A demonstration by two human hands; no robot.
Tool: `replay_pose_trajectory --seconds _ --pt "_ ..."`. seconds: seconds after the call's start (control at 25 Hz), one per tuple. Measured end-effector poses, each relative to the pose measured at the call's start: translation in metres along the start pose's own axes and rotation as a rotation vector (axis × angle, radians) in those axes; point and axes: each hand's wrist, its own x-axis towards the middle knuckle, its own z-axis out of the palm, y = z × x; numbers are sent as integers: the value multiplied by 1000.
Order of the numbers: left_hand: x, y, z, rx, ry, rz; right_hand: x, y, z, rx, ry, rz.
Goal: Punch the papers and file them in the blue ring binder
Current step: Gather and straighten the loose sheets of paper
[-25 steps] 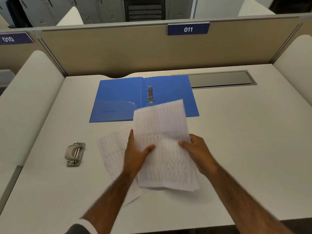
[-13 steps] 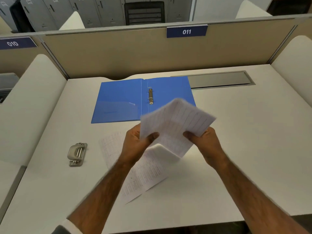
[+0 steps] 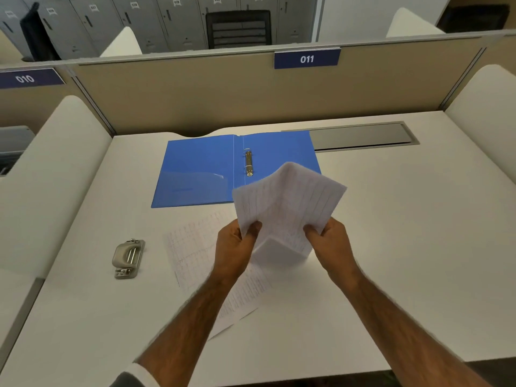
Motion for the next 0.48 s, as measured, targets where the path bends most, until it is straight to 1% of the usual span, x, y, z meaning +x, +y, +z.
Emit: replay_pose_trajectory --seconds 0.08,0.2,0.28,0.32,0.4,0.48 --pt "4 -1 4 10 9 21 1 1 1 8 24 10" --pt "7 5 9 14 34 1 1 -1 5 -67 36 23" --pt "9 11 1 2 48 -3 4 -9 8 -85 81 -17" --pt "10 11 -6 -27 60 -20 7 -14 11 -93 74 -39" --pt "9 2 -28 -89 110 -94 14 -21 24 -112 -5 -43" --pt "4 -11 -50 -69 195 -163 21 -21 47 -164 -102 -8"
